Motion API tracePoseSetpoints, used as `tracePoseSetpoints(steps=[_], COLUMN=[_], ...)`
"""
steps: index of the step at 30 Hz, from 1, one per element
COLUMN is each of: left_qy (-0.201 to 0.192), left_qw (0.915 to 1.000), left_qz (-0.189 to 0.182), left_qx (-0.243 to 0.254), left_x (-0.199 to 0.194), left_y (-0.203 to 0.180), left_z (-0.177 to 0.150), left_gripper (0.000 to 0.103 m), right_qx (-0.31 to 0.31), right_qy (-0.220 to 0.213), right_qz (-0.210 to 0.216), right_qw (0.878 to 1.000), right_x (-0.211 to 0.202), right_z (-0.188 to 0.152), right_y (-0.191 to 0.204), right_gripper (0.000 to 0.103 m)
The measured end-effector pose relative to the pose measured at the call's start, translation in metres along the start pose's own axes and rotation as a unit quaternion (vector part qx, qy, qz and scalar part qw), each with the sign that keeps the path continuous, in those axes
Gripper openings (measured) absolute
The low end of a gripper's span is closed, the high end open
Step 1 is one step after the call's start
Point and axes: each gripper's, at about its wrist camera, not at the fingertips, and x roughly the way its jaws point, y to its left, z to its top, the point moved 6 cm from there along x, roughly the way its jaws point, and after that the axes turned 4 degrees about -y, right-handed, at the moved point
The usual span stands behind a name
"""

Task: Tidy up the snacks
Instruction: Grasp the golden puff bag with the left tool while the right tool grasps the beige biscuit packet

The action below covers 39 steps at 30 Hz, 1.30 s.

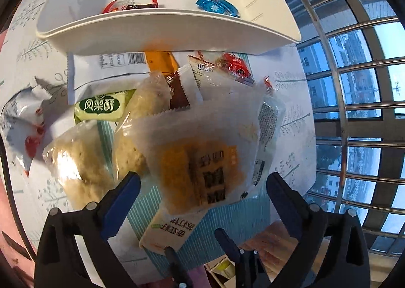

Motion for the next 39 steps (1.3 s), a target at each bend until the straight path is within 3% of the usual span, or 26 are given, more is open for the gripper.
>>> tracePoseSetpoints(steps=[8,19,23,33,39], left_qy=[0.018,0.060,0.069,0.057,0.040], left_qw=[0.9994,0.9964,0.9965,0.9981,0.9991], left_qz=[0.028,0.060,0.045,0.020,0.010], left_qx=[-0.007,-0.006,-0.014,-0.011,-0.011], left_x=[0.016,0.038,0.042,0.019,0.002], left_y=[-0.004,-0.004,-0.002,0.010,0.016], left_z=[0.007,0.016,0.015,0.017,0.025], left_gripper=[0.102,0.102,0.081,0.064,0.064], right_qx=[-0.018,-0.012,-0.012,-0.042,-0.054], right_qy=[-0.025,-0.023,-0.027,-0.026,-0.029], right_qz=[-0.032,-0.062,-0.070,-0.076,-0.100], right_qw=[0.999,0.998,0.997,0.996,0.993], right_x=[0.008,0.022,0.025,0.031,0.036], right_z=[-0.004,-0.011,-0.010,-0.007,-0.005], right_y=[0.014,0.015,0.016,0.027,0.031], right_gripper=[0.081,0.083,0.083,0.083,0.084])
